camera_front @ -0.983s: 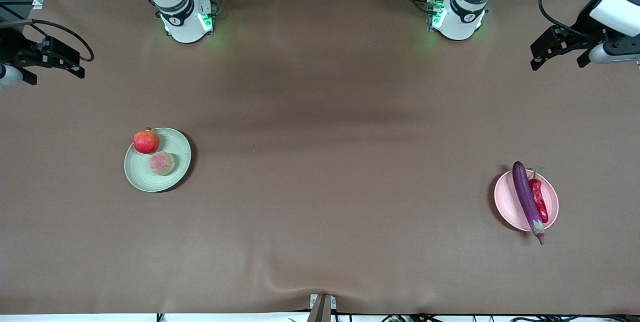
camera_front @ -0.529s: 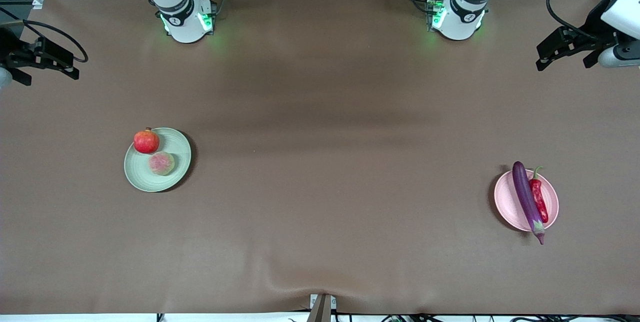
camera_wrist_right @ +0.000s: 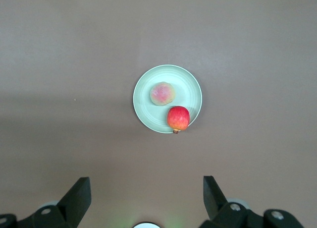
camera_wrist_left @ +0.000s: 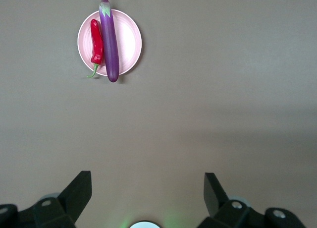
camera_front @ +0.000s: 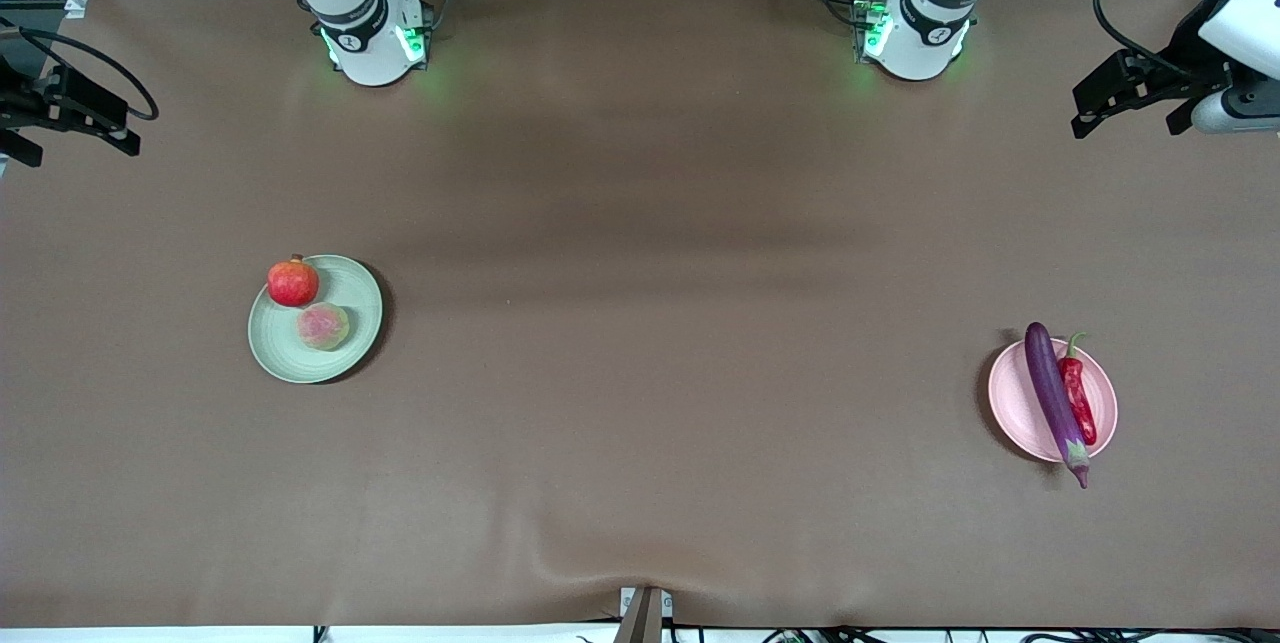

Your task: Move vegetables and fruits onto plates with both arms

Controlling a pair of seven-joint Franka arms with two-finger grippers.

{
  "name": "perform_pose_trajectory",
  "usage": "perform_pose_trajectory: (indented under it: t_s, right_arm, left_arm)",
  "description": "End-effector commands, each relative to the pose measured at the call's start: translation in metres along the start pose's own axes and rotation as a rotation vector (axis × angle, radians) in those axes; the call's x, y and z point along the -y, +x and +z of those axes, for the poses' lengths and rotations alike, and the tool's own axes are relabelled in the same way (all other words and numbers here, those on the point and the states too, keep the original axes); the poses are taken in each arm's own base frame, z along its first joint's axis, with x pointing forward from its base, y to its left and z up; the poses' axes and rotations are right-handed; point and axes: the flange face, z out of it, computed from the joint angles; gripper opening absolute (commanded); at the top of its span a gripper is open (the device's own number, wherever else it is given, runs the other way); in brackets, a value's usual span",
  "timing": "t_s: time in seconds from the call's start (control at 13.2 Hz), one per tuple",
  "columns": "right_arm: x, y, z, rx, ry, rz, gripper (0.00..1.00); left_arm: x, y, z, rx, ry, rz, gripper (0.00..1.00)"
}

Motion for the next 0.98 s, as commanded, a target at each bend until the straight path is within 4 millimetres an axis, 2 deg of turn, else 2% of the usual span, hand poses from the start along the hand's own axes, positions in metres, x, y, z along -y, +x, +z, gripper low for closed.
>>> perform_pose_trajectory:
  t_s: [0.0, 0.53, 0.91]
  right_arm:
    - [-0.002, -0.008, -0.005, -0.036, 0.015, -0.009, 1.0]
    - [0.007, -0.012, -0.011, -0.049, 0.011, -0.023, 1.0]
    - [0.009, -0.026, -0.006, -0.055, 0.009, -0.025, 1.0]
  left_arm:
    - [0.0, 0.0, -0.005, 0.007, 0.008, 0.022, 1.0]
    - [0.001, 0.0, -0.003, 0.015, 0.003, 0.021, 1.0]
    - [0.001, 0.0, -0.002, 0.019, 0.001, 0.021, 1.0]
